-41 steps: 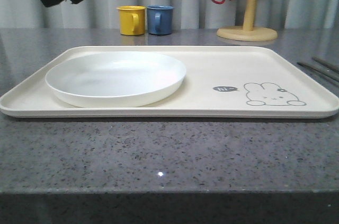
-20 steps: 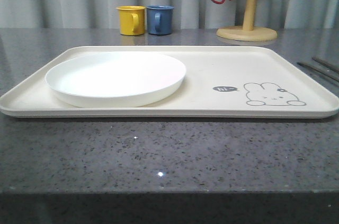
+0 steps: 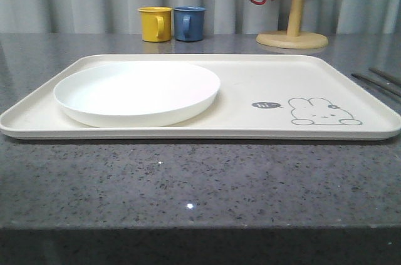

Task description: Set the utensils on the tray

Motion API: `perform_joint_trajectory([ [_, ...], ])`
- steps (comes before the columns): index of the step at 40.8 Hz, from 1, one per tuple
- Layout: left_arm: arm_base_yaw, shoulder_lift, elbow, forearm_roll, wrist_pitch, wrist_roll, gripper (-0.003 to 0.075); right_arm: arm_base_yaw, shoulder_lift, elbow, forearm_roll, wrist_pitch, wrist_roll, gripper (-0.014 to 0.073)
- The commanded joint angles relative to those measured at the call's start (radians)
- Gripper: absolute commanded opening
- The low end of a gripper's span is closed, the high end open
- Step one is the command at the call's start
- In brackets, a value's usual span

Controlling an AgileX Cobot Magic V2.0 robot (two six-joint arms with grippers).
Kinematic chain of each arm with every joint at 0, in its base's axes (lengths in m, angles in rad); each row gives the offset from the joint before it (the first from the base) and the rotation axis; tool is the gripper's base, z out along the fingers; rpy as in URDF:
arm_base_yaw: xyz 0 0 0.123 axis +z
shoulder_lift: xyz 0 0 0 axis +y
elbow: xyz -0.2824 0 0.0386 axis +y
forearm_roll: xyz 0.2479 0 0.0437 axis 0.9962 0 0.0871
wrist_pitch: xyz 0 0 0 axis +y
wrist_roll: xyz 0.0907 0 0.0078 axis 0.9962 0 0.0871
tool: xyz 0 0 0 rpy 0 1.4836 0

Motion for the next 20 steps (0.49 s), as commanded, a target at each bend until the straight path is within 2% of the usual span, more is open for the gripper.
perform_joint_trajectory([
  [1,-0.008,0.0,-0.028,-0.006,-0.076,-0.012,0.0335,-0.002,0.011,-0.029,-0.006,-0.065,-0.003,0.0471],
  [16,-0.008,0.003,-0.028,-0.006,-0.076,-0.012,0.0335,-0.002,0.021,-0.034,0.038,-0.066,-0.007,0.0463],
  [20,-0.008,0.003,-0.028,-0.006,-0.078,-0.012,0.0335,0.002,0.096,-0.077,0.038,-0.003,-0.029,0.0464],
])
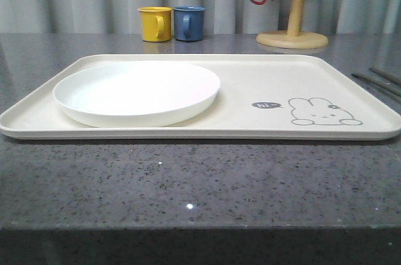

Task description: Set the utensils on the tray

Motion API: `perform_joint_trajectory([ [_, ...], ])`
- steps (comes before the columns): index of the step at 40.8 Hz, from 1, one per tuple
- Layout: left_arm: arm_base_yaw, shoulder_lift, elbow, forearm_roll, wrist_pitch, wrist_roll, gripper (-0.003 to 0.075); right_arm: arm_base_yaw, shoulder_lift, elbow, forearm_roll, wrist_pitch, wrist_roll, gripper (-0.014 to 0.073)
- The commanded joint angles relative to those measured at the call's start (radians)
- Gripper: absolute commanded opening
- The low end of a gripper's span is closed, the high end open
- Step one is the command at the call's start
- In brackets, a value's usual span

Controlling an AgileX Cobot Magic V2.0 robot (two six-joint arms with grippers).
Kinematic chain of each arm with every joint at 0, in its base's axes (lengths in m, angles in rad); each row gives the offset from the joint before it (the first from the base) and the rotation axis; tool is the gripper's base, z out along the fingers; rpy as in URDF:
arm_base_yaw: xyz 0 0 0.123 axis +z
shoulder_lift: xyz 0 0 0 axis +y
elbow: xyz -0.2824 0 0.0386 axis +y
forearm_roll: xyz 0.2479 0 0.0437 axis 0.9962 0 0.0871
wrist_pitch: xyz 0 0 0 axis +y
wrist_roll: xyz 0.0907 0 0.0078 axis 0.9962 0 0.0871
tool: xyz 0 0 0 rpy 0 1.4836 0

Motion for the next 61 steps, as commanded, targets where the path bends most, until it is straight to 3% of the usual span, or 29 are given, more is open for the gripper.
perform_joint_trajectory([
  [1,-0.008,0.003,-0.028,-0.006,-0.077,-0.012,0.0335,0.002,0.074,-0.079,0.01,0.01,-0.029,0.0464],
  [6,-0.008,0.003,-0.028,-0.006,-0.077,-0.012,0.0335,0.002,0.217,-0.185,0.016,0.155,-0.036,0.0464],
  [14,-0.008,0.003,-0.028,-0.006,-0.077,-0.012,0.0335,0.03,0.428,-0.329,0.003,0.251,-0.038,0.0458],
  [21,-0.008,0.003,-0.028,-0.006,-0.077,-0.012,0.0335,0.077,0.6,-0.431,-0.034,0.315,-0.038,0.0373],
  [27,-0.008,0.003,-0.028,-0.006,-0.077,-0.012,0.0335,0.078,0.735,-0.532,-0.059,0.374,-0.035,0.035],
  [39,-0.008,0.003,-0.028,-0.006,-0.077,-0.012,0.0335,0.078,0.928,-0.672,-0.059,0.396,-0.035,0.035],
  [53,-0.008,0.003,-0.028,-0.006,-0.077,-0.012,0.0335,0.078,1.04,-0.722,-0.049,0.409,-0.035,0.0344],
  [61,-0.008,0.003,-0.028,-0.006,-0.077,-0.012,0.0335,0.078,1.042,-0.722,-0.049,0.422,-0.035,0.0141],
])
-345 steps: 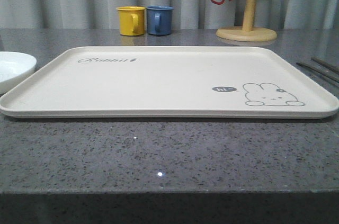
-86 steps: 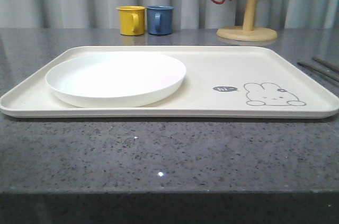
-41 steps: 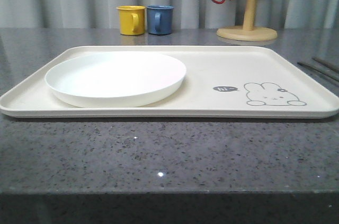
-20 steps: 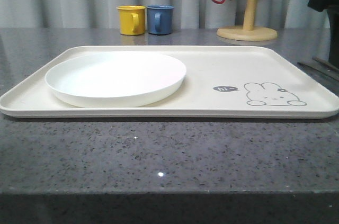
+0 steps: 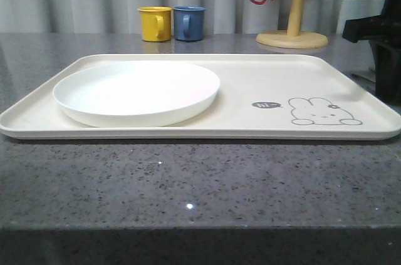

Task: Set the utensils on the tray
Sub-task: 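Place the fork on the tray beside the plate, open right gripper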

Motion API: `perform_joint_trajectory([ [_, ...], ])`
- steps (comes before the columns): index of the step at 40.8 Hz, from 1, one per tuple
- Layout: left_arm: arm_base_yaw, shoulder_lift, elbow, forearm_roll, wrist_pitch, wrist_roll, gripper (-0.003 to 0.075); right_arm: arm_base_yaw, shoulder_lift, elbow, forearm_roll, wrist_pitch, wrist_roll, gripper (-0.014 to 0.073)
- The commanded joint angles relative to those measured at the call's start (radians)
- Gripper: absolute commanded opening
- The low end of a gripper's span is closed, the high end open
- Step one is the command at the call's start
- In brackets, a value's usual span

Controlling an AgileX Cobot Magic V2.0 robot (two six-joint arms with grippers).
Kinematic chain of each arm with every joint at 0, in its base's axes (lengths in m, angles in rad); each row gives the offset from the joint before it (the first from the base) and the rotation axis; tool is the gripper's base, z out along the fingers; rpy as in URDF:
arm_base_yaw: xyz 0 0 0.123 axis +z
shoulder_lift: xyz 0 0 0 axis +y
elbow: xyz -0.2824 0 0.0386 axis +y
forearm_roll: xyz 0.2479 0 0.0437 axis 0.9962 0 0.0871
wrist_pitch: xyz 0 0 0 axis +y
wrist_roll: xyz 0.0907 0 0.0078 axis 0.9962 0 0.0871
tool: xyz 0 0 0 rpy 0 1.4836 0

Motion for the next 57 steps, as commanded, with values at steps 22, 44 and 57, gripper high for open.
perform_joint_trajectory([
  [22,-0.006,0.003,-0.028,-0.006,-0.072,-0.01,0.0335,0.041,-0.132,-0.12,0.064,0.11,-0.012,0.0014],
  [44,-0.006,0.003,-0.028,-0.006,-0.072,-0.01,0.0335,0.33,-0.003,-0.272,0.136,0.053,0.326,0.0015],
  [57,-0.006,0.003,-0.028,-0.006,-0.072,-0.01,0.0335,0.33,0.093,-0.272,0.127,0.007,0.495,0.0022],
])
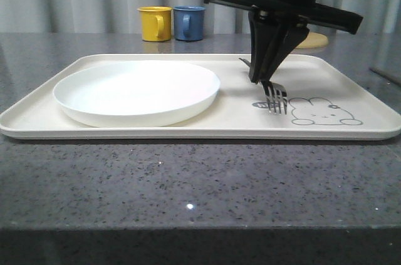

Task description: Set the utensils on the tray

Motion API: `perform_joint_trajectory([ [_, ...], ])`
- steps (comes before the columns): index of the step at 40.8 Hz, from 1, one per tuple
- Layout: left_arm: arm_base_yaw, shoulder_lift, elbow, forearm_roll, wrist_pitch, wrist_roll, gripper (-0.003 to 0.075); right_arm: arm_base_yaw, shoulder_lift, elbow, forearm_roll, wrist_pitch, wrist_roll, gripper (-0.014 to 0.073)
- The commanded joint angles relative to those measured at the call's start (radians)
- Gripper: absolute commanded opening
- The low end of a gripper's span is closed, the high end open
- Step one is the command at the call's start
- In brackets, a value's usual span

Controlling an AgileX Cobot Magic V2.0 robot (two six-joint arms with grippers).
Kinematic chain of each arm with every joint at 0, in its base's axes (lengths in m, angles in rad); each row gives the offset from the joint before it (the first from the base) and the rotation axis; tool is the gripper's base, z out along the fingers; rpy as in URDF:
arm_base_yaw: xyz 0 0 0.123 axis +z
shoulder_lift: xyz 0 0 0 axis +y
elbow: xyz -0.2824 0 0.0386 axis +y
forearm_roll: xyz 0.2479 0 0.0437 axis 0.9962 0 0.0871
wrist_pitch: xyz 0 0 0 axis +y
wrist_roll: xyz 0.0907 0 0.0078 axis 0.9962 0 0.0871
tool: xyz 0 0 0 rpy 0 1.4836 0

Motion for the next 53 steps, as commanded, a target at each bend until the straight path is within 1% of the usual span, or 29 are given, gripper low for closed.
perform_joint_trajectory([
  [1,-0.006,0.003,-0.028,-0.006,-0.07,-0.01,0.0335,-0.001,-0.03,-0.033,-0.005,-0.038,0.037,0.0036],
  [3,-0.006,0.003,-0.028,-0.006,-0.07,-0.01,0.0335,-0.001,-0.026,-0.033,-0.006,-0.043,0.037,0.0069],
  [10,-0.006,0.003,-0.028,-0.006,-0.07,-0.01,0.0335,-0.001,-0.024,-0.033,-0.012,-0.05,0.037,0.0284],
  [12,-0.006,0.003,-0.028,-0.006,-0.07,-0.01,0.0335,-0.001,-0.024,-0.033,-0.017,-0.058,0.037,0.031],
  [16,-0.006,0.003,-0.028,-0.006,-0.07,-0.01,0.0335,-0.001,-0.034,-0.033,-0.03,-0.066,0.034,0.0309],
  [21,-0.006,0.003,-0.028,-0.006,-0.07,-0.01,0.0335,-0.001,-0.083,-0.033,-0.096,-0.04,0.013,0.0309],
  [25,-0.006,0.003,-0.028,-0.006,-0.07,-0.01,0.0335,-0.001,-0.146,-0.033,-0.165,0.006,-0.038,0.0309],
  [29,-0.006,0.003,-0.028,-0.006,-0.07,-0.01,0.0335,-0.002,-0.204,-0.024,-0.232,0.081,-0.093,0.0309],
  [32,-0.006,0.003,-0.028,-0.006,-0.07,-0.01,0.0335,-0.024,-0.255,0.001,-0.294,0.104,-0.109,0.0309],
  [35,-0.006,0.003,-0.028,-0.006,-0.07,-0.01,0.0335,-0.064,-0.291,0.028,-0.301,0.103,-0.144,0.0309],
  [38,-0.006,0.003,-0.028,-0.006,-0.07,-0.01,0.0335,-0.136,-0.316,0.055,-0.289,0.106,-0.194,0.0309],
  [43,-0.006,0.003,-0.028,-0.006,-0.07,-0.01,0.0335,-0.25,-0.307,0.081,-0.235,0.141,-0.304,0.0309],
  [47,-0.006,0.003,-0.028,-0.006,-0.07,-0.01,0.0335,-0.317,-0.29,0.102,-0.205,0.15,-0.382,0.0309],
  [53,-0.006,0.003,-0.028,-0.006,-0.07,-0.01,0.0335,-0.383,-0.244,0.111,-0.205,0.15,-0.41,0.0309],
])
